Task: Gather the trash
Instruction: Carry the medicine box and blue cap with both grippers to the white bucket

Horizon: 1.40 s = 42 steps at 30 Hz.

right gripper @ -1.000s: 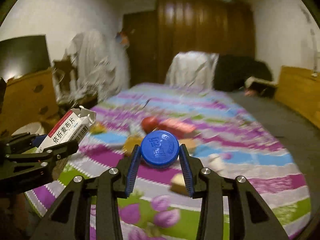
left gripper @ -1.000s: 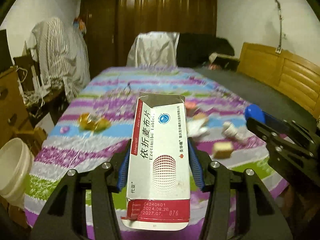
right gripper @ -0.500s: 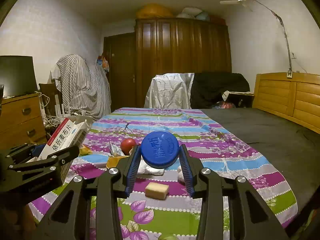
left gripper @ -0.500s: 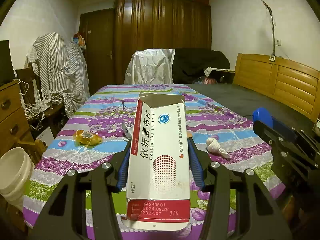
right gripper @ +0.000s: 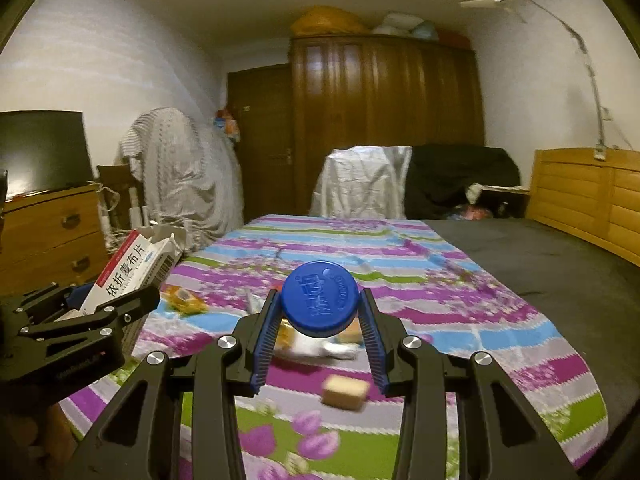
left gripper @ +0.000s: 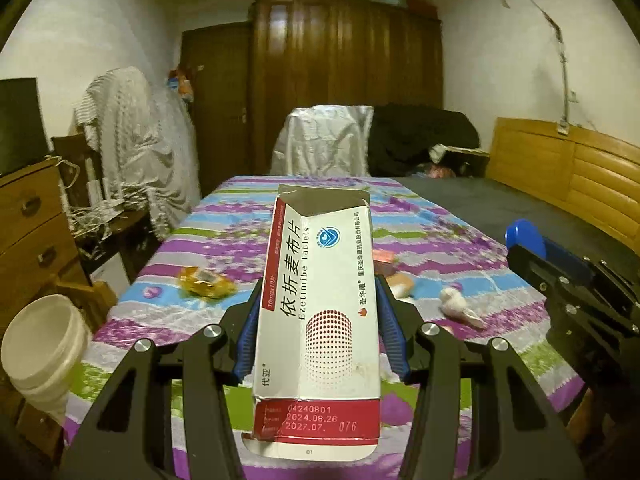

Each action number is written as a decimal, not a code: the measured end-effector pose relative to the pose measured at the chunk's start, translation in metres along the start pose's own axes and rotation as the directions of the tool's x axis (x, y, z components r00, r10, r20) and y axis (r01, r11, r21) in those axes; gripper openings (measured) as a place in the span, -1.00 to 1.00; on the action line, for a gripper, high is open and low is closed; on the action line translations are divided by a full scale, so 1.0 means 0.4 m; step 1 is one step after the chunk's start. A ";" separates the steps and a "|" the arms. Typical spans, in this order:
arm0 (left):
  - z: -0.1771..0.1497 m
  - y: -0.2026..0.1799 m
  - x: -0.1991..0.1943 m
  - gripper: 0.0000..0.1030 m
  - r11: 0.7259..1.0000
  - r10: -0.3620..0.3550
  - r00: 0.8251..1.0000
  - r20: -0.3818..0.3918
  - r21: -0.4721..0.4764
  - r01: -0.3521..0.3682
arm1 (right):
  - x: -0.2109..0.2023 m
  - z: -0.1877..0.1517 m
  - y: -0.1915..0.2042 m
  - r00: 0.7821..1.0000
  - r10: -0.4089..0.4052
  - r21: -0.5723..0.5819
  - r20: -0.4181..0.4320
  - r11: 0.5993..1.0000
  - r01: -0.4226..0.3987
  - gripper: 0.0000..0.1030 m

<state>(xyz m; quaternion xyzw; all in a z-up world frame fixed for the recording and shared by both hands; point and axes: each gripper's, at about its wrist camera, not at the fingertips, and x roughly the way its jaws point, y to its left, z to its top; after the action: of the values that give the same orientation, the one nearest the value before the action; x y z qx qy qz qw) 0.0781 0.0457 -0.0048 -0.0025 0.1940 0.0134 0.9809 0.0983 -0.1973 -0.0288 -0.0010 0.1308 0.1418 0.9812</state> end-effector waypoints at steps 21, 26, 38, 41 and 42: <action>0.061 0.521 -0.106 -0.04 0.915 0.356 0.934 -0.017 -0.198 -0.352 | 0.214 0.199 0.584 0.906 0.415 -0.115 -0.085 0.899 -0.423 -0.21; 0.050 0.657 -0.133 -0.03 0.873 0.431 0.900 -0.056 -0.226 -0.432 | 0.281 0.238 0.785 0.853 0.499 -0.143 -0.152 0.843 -0.518 -0.21; -0.022 0.922 -0.146 -0.03 0.789 0.507 0.838 -0.204 -0.281 -0.546 | 0.478 0.237 1.200 0.711 0.593 -0.138 -0.378 0.723 -0.677 -0.20; -0.040 0.959 -0.125 -0.03 0.788 0.497 0.833 -0.245 -0.274 -0.551 | 0.541 0.210 1.285 0.666 0.594 -0.128 -0.451 0.695 -0.707 -0.20; -0.048 0.974 -0.115 -0.03 0.789 0.489 0.831 -0.263 -0.271 -0.551 | 0.552 0.197 1.293 0.656 0.592 -0.128 -0.469 0.689 -0.714 -0.20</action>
<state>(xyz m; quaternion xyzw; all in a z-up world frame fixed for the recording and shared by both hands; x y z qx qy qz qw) 0.0175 0.4339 -0.0050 -0.1171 0.2692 0.3163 0.9021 0.1786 0.3637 0.0089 -0.1308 0.2918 0.5040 0.8023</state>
